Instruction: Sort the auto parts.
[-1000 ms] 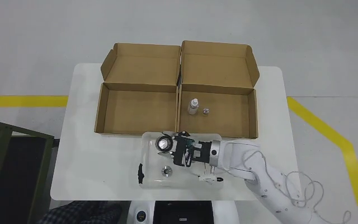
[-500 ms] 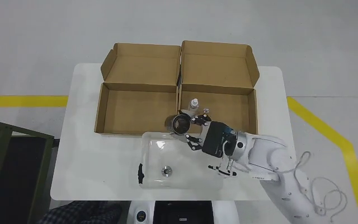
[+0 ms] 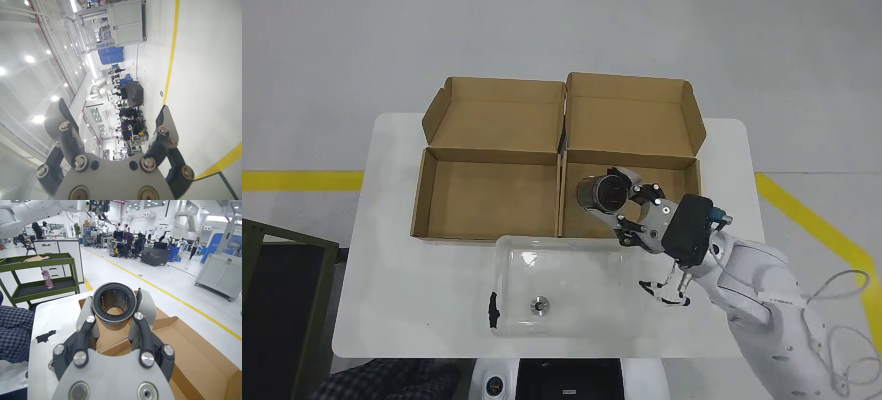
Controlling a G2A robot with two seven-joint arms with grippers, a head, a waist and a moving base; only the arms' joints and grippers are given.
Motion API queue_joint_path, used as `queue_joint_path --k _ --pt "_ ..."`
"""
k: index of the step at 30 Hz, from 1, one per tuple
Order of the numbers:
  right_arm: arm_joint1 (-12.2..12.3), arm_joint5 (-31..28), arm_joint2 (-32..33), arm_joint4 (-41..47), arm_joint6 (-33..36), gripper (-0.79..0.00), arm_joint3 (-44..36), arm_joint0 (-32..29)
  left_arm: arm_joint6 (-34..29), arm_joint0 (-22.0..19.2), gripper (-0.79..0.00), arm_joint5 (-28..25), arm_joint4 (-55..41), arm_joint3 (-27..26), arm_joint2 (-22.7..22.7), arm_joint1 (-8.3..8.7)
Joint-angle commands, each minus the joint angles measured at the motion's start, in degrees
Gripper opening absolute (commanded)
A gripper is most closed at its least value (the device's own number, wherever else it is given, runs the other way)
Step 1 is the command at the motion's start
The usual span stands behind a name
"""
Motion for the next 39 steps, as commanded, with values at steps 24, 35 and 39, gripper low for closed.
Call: queue_joint_path --k 24,35,39 --pt "-0.7 -1.8 -5.1 -1.3 3.6 -0.785 6.4 4.0 0.0 0.0 0.0 0.0 0.0 0.0 0.0 0.0" --pt "-2.7 1.6 -14.9 -3.4 9.8 -0.785 14.1 13.2 0.0 0.0 0.0 0.0 0.0 0.0 0.0 0.0" --pt "-3.6 2.9 -18.4 -4.0 11.1 -0.785 17.2 16.5 0.0 0.0 0.0 0.0 0.0 0.0 0.0 0.0"
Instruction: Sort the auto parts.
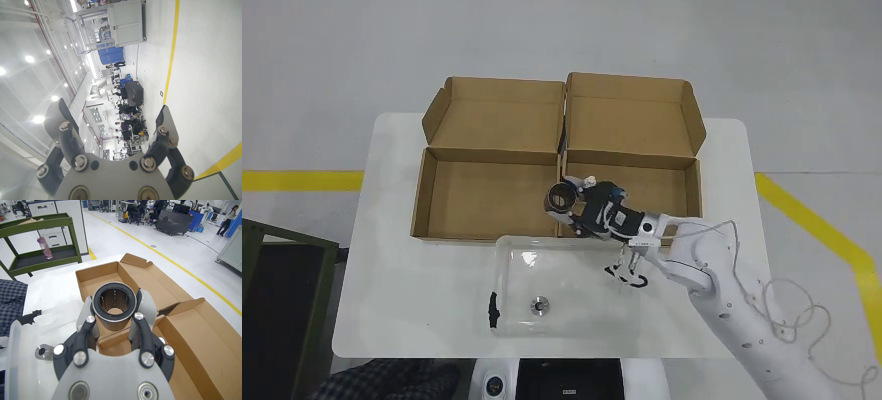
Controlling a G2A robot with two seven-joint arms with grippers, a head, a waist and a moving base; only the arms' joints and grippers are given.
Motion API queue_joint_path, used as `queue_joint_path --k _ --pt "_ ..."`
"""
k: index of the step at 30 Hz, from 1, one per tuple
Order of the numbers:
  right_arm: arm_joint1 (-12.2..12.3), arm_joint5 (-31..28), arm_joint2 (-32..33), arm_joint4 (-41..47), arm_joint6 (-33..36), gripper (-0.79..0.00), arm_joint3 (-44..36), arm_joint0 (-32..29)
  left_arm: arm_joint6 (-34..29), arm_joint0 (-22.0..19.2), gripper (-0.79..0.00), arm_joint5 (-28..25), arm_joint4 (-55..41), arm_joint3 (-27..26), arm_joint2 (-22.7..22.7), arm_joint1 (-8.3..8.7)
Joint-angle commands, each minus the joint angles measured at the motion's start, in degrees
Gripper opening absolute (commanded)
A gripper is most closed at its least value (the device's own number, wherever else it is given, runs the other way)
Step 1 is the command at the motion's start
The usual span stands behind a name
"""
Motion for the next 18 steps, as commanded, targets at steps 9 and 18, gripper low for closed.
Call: queue_joint_path --k 9,18 --pt "-3.0 4.0 -7.5 0.2 2.8 -0.785 9.0 9.3 0.0 0.0 0.0 0.0 0.0 0.0 0.0 0.0" --pt "-5.9 6.5 -13.3 -0.3 5.7 -0.785 17.2 16.0 0.0 0.0 0.0 0.0 0.0 0.0 0.0 0.0"
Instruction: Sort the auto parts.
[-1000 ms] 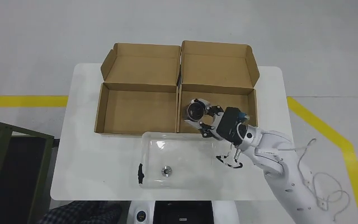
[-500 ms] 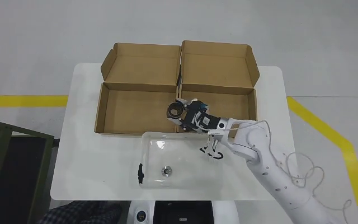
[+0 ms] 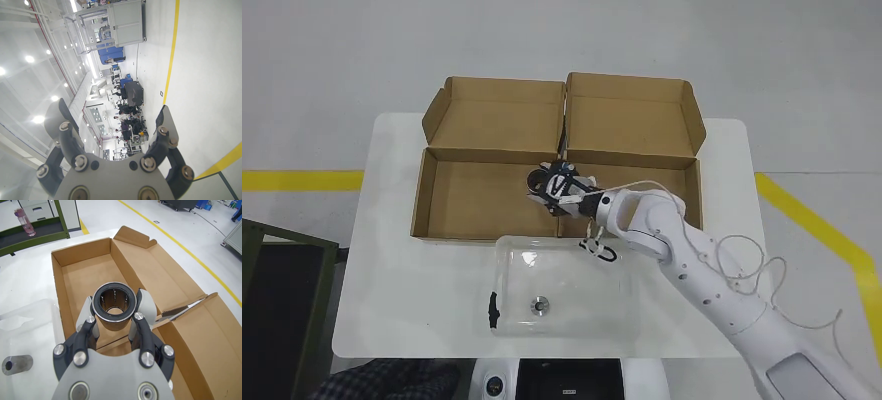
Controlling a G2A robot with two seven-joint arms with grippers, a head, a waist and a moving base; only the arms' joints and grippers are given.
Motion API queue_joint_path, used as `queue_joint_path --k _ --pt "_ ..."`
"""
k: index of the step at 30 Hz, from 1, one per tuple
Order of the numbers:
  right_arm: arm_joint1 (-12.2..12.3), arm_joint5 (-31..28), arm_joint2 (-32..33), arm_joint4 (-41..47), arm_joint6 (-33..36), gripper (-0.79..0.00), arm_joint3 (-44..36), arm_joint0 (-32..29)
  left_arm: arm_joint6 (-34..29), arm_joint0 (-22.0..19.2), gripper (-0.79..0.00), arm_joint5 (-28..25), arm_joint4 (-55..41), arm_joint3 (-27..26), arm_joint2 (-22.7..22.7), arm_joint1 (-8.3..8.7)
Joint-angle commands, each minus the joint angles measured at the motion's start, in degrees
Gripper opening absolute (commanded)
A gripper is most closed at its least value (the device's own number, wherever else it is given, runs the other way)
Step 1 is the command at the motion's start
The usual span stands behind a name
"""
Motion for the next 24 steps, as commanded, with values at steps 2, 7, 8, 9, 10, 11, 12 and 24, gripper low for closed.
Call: queue_joint_path --k 2,7,8,9,10,11,12,24 --pt "-0.9 0.4 -1.6 0.2 0.3 -0.785 2.7 1.7 0.0 0.0 0.0 0.0 0.0 0.0 0.0 0.0" --pt "-2.5 1.0 -3.8 0.5 -0.1 -0.785 6.3 4.1 0.0 0.0 0.0 0.0 0.0 0.0 0.0 0.0" --pt "-2.8 1.0 -4.1 0.5 -0.2 -0.785 6.8 4.6 0.0 0.0 0.0 0.0 0.0 0.0 0.0 0.0" --pt "-3.1 1.1 -4.4 0.2 -0.2 -0.785 7.2 5.1 0.0 0.0 0.0 0.0 0.0 0.0 0.0 0.0" --pt "-3.3 1.1 -4.7 0.1 -0.3 -0.785 7.7 5.5 0.0 0.0 0.0 0.0 0.0 0.0 0.0 0.0" --pt "-3.6 1.2 -4.9 0.0 -0.3 -0.785 8.2 6.0 0.0 0.0 0.0 0.0 0.0 0.0 0.0 0.0" --pt "-3.8 1.3 -5.2 -0.2 -0.2 -0.785 8.7 6.4 0.0 0.0 0.0 0.0 0.0 0.0 0.0 0.0" --pt "-6.8 2.7 -7.9 -2.0 -0.8 -0.785 15.0 9.6 0.0 0.0 0.0 0.0 0.0 0.0 0.0 0.0"
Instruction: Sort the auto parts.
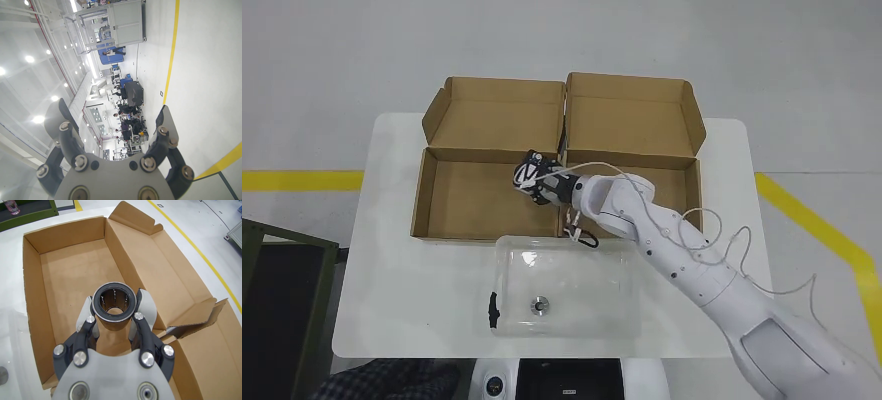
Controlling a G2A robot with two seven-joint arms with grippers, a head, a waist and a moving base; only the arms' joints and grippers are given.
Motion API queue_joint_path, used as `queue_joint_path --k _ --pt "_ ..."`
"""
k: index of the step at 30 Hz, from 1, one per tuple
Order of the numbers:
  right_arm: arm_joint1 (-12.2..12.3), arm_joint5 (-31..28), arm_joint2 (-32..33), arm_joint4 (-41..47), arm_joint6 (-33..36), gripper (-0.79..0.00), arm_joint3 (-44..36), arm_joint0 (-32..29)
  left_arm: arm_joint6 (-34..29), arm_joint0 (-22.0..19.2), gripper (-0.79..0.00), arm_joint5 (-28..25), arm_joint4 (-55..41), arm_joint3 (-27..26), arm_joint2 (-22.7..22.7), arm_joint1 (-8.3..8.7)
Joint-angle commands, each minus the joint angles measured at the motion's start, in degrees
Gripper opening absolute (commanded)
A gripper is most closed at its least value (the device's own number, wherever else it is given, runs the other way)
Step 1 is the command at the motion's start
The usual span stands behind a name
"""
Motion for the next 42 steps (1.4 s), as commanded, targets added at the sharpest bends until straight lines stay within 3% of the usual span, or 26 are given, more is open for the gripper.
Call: queue_joint_path --k 1,7,12,13,20,31,33,35,42 --pt "-0.3 0.1 -0.2 -0.2 -0.2 -0.785 1.1 0.2 0.0 0.0 0.0 0.0 0.0 0.0 0.0 0.0" --pt "-1.5 0.8 -0.8 -0.7 0.0 -0.785 3.4 0.8 0.0 0.0 0.0 0.0 0.0 0.0 0.0 0.0" --pt "-2.5 1.1 -1.4 -1.5 0.8 -0.539 4.6 1.5 0.0 0.0 0.0 0.0 0.0 0.0 0.0 0.0" --pt "-2.7 1.1 -1.5 -1.7 1.0 -0.523 4.8 1.7 0.0 0.0 0.0 0.0 0.0 0.0 0.0 0.0" --pt "-3.6 0.9 -1.3 -2.9 1.9 -0.523 6.0 2.3 0.0 0.0 0.0 0.0 0.0 0.0 0.0 0.0" --pt "-4.1 0.0 -0.1 -4.4 3.0 -0.419 6.4 1.7 0.0 0.0 0.0 0.0 0.0 0.0 0.0 0.0" --pt "-4.1 -0.1 0.2 -4.6 3.2 -0.394 6.3 1.6 0.0 0.0 0.0 0.0 0.0 0.0 0.0 0.0" --pt "-4.2 -0.2 0.5 -4.8 3.2 -0.277 6.0 1.3 0.0 0.0 0.0 0.0 0.0 0.0 0.0 0.0" --pt "-3.9 -0.9 2.6 -6.1 2.9 -0.225 2.7 0.6 0.0 0.0 0.0 0.0 0.0 0.0 0.0 0.0"
